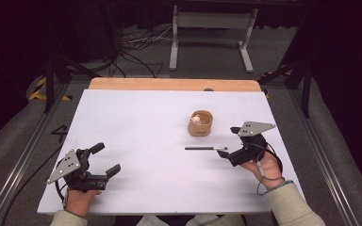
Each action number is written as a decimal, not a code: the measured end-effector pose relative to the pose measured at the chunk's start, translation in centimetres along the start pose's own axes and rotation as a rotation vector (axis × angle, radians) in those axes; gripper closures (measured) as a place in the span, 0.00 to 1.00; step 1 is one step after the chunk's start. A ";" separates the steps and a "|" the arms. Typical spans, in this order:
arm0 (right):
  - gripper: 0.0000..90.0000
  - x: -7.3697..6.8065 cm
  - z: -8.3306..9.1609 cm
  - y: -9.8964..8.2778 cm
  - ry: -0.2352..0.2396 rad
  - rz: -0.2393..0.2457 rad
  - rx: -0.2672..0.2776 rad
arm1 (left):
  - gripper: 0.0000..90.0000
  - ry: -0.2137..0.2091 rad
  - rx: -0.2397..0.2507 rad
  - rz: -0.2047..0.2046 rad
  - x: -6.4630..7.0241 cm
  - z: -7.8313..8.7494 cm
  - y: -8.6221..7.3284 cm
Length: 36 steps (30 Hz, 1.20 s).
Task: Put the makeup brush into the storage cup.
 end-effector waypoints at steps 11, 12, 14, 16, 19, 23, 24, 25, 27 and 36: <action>0.07 0.8 -1.4 1.2 0.035 0.018 -0.133 | 0.03 0.002 -0.009 -0.001 0.2 0.1 -0.1; 0.08 0.9 -1.5 1.2 0.039 0.015 -0.142 | 0.03 0.000 -0.010 -0.002 0.2 0.2 -0.1; 0.10 1.2 -1.8 1.3 0.050 0.009 -0.169 | 0.03 0.002 -0.013 -0.006 0.1 0.2 -0.2; 0.12 1.5 -2.0 1.3 0.057 0.012 -0.193 | 0.03 0.005 -0.013 -0.002 0.2 0.3 -0.2; 0.16 1.8 -2.3 1.3 0.072 0.016 -0.225 | 0.03 0.007 -0.016 -0.002 0.2 0.3 -0.2; 0.24 2.1 -3.0 1.3 0.092 0.039 -0.293 | 0.04 0.010 -0.020 -0.017 0.2 0.4 -0.2; 0.24 2.1 -3.0 1.3 0.092 0.039 -0.293 | 0.04 0.010 -0.020 -0.017 0.2 0.4 -0.2; 0.26 2.2 -3.2 1.3 0.092 0.043 -0.308 | 0.04 0.017 -0.013 -0.013 0.1 0.5 -0.1; 0.31 2.6 -3.5 1.3 0.102 0.042 -0.347 | 0.04 0.016 -0.010 -0.011 0.1 0.6 0.0; 0.42 3.3 -4.6 0.8 0.141 0.042 -0.469 | 0.05 0.007 -0.017 -0.010 0.1 0.5 -0.1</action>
Point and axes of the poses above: each handheld gripper's, and its own axes: z roughly backward along the jaws, y roughly out of its top, x roughly to its right, the point moved 8 cm from there along -z, roughly forward along the jaws, and after that the axes turned 15 degrees about y, right-handed, at the moved point
